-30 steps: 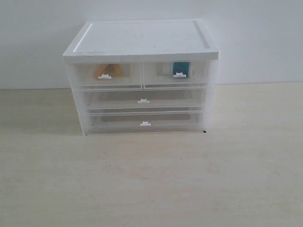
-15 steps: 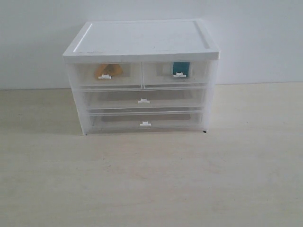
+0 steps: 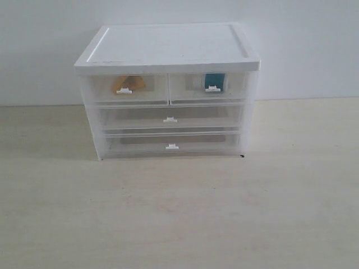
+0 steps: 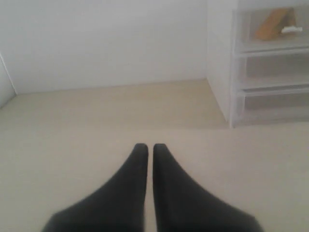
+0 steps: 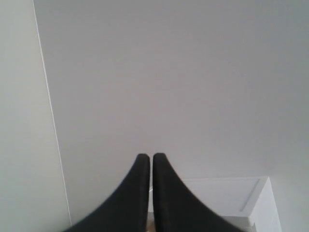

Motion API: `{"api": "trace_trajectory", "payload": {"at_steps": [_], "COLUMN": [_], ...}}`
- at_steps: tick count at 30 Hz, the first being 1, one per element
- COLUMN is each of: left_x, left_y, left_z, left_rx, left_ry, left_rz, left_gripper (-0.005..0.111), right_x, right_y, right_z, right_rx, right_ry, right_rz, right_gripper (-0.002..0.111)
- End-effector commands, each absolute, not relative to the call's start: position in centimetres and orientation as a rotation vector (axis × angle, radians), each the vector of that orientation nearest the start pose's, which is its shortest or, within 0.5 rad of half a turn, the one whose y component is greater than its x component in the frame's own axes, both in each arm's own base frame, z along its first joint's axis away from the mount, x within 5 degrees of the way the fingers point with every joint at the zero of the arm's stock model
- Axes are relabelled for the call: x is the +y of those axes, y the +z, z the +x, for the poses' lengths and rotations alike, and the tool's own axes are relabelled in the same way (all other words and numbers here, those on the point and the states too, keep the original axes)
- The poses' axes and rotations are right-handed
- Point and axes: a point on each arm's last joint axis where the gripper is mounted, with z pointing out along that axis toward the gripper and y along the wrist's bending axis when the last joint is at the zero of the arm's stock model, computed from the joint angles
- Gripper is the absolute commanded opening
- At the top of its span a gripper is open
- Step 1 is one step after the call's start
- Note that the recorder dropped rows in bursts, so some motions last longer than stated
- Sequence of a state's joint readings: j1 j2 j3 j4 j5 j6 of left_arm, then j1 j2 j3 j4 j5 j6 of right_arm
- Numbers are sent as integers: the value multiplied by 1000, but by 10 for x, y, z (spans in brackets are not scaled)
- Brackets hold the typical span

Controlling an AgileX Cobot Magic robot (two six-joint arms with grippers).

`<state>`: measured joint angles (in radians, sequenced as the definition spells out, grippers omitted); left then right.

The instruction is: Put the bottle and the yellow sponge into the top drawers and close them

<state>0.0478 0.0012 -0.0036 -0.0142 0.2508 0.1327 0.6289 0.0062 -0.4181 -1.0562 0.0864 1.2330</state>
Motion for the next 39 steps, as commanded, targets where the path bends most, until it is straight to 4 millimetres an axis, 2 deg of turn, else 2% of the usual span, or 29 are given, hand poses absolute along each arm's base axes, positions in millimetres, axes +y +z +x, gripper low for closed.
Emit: {"api": "trace_trajectory", "payload": {"at_steps": [1, 30, 35, 39], "left_x": [3, 3, 3, 3], "left_y": [188, 188, 188, 188], "left_z": [55, 55, 55, 55], "left_rx": [1762, 1762, 1762, 1762], "left_ry": [134, 134, 134, 134], "left_rz": [75, 75, 75, 75], "left_gripper": [4, 4, 4, 4], "right_x": [-1, -2, -1, 3], "right_y": [343, 342, 329, 330], "right_z": [10, 11, 16, 13], "right_rx": [1118, 1127, 1308, 1271], "right_ry": [678, 675, 738, 650], "right_rz": [-186, -178, -97, -191], "right_gripper": [0, 0, 0, 0]}}
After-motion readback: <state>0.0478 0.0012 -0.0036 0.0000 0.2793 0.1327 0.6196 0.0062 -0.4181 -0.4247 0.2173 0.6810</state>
